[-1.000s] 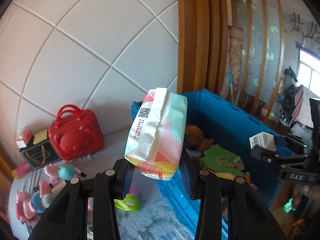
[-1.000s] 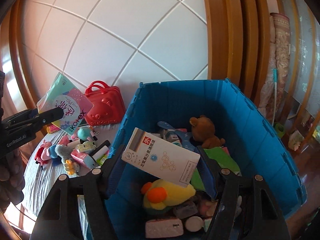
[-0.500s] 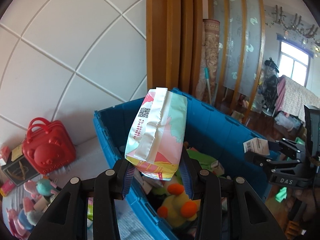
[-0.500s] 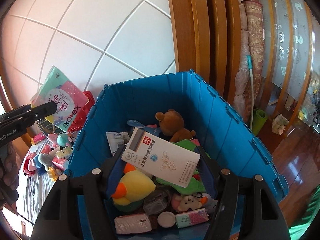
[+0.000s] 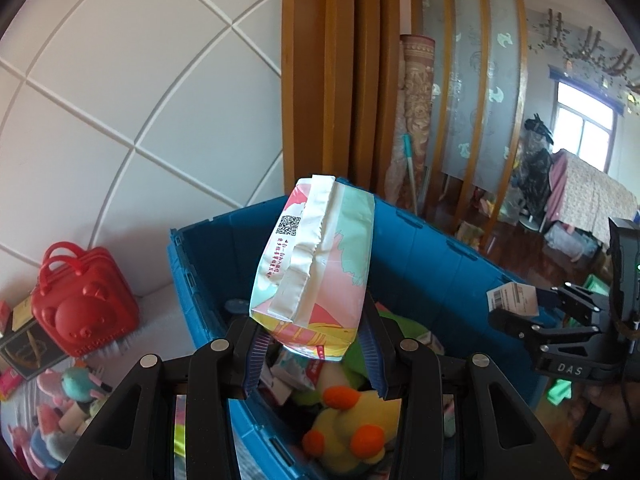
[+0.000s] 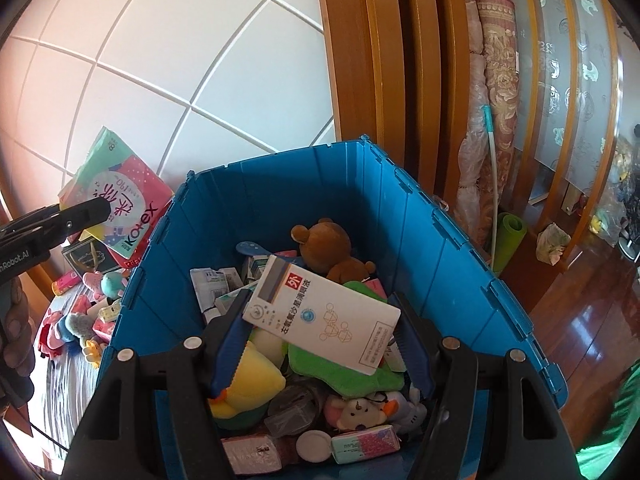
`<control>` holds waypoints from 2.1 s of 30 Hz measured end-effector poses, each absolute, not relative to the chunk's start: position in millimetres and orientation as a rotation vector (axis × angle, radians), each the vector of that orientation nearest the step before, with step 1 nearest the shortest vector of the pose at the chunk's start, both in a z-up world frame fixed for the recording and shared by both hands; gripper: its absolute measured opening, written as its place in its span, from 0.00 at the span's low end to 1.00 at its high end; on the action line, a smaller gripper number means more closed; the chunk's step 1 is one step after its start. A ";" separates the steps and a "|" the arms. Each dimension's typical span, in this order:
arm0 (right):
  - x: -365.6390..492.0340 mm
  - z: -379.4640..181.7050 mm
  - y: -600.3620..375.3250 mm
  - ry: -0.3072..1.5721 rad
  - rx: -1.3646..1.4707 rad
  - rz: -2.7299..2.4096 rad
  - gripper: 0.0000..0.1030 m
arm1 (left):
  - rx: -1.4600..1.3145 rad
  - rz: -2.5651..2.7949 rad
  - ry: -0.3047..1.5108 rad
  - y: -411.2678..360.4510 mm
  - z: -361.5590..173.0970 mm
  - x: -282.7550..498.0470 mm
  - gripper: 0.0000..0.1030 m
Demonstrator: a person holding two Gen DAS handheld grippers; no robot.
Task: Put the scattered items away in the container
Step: 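Carry both items over the blue crate and open both grippers to drop them, then withdraw both tools from the crate back toward the bed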
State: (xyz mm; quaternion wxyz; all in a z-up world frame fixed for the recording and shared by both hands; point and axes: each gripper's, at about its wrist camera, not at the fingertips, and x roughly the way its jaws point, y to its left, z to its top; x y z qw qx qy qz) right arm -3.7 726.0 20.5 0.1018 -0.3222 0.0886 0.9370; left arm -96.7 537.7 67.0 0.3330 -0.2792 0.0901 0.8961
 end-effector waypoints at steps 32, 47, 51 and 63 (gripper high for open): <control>-53.3 19.9 626.7 0.129 -1.025 2.986 1.00 | -0.848 2.614 0.031 377.6 36.9 -90.9 0.90; -92.1 14.6 482.8 -0.027 -1.133 3.153 1.00 | -0.999 2.827 -0.123 199.7 1.2 -86.2 0.90; -97.7 11.7 427.8 -0.061 -1.169 3.192 1.00 | -1.036 2.881 -0.146 136.4 -5.6 -80.8 0.90; -103.9 -25.3 262.3 -0.187 -1.351 3.226 1.00 | -1.164 2.974 -0.184 -36.2 -40.2 -64.3 0.90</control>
